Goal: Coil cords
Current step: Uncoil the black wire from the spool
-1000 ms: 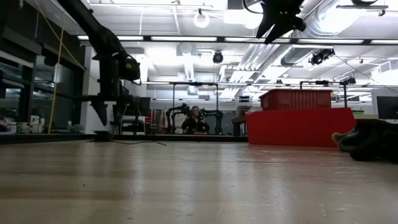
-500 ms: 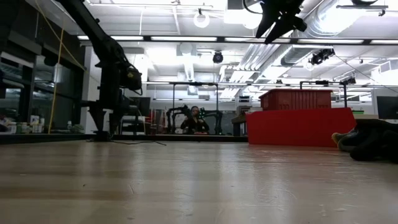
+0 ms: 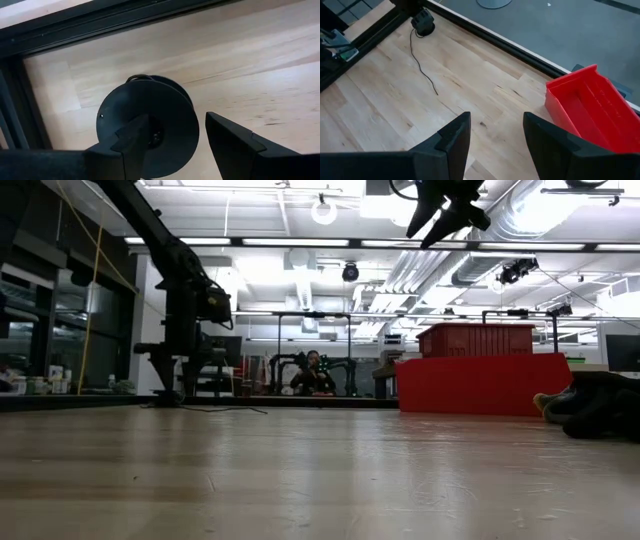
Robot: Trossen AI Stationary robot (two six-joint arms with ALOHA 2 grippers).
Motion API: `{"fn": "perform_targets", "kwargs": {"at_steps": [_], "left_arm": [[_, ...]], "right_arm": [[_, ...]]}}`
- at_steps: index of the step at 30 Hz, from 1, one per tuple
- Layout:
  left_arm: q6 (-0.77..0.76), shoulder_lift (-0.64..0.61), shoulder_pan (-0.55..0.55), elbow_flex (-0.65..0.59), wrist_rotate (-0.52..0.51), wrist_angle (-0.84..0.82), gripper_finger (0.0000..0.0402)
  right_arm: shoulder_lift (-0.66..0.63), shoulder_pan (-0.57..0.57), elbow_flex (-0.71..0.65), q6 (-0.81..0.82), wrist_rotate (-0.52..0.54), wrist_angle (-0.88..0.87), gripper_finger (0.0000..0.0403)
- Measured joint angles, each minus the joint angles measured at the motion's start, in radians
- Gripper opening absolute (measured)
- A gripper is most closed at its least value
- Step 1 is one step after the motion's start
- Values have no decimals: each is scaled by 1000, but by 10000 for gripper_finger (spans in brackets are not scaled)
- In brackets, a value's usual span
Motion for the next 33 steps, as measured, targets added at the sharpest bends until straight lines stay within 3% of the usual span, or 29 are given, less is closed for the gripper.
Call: {"fn": "perform_targets", "kwargs": {"at_steps": [14,19,26,33], "left_arm": [[-1,52,-28,0,23,-35,154],[17,32,-45,-1,23,-39,115],[51,-96,-59,-1,43,-27,57],[51,-330,-82,-1,212,13,52]], "right_arm": [[0,36,0,16,10,3,176],[0,40,0,18,11,3,176],[0,43,0,21,-1,6,176],[0,46,0,-125,-103,166,176]]}}
